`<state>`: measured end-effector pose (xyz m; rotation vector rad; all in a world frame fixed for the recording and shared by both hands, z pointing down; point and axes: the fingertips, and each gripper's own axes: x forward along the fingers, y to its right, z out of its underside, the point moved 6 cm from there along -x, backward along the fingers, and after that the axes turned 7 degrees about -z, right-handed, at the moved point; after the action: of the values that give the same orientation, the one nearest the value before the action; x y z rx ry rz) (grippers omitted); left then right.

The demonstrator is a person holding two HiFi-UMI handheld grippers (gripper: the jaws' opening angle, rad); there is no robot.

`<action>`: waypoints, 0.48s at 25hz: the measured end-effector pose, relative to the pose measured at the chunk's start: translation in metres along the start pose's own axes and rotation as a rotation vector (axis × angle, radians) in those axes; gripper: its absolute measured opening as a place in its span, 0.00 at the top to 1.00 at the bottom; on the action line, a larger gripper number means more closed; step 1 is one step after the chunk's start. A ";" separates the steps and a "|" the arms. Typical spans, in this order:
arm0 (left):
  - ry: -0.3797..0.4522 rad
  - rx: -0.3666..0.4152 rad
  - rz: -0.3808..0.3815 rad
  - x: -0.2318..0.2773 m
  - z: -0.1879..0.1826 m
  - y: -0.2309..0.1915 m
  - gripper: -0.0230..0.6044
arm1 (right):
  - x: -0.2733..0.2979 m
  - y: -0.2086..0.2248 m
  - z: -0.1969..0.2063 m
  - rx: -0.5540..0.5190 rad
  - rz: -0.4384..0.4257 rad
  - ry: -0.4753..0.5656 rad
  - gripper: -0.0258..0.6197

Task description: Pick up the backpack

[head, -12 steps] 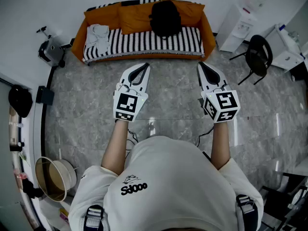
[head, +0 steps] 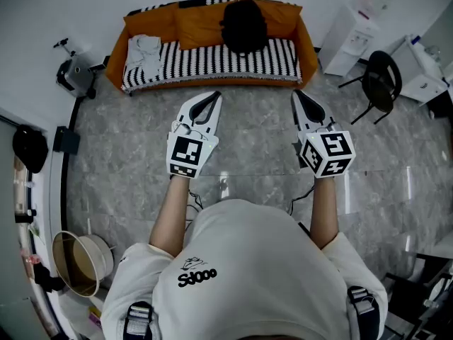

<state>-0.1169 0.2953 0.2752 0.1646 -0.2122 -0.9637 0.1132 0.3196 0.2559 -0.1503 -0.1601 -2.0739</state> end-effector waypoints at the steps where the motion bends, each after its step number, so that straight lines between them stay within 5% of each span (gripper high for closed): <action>1: 0.001 -0.002 0.002 0.000 0.000 0.000 0.92 | 0.000 -0.001 0.000 0.000 0.000 -0.001 0.91; 12: -0.016 0.001 0.020 -0.006 0.000 -0.002 0.92 | -0.005 -0.015 -0.002 -0.015 0.001 -0.028 0.91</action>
<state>-0.1218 0.2987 0.2740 0.1555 -0.2284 -0.9453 0.1021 0.3306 0.2519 -0.1880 -0.1616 -2.0733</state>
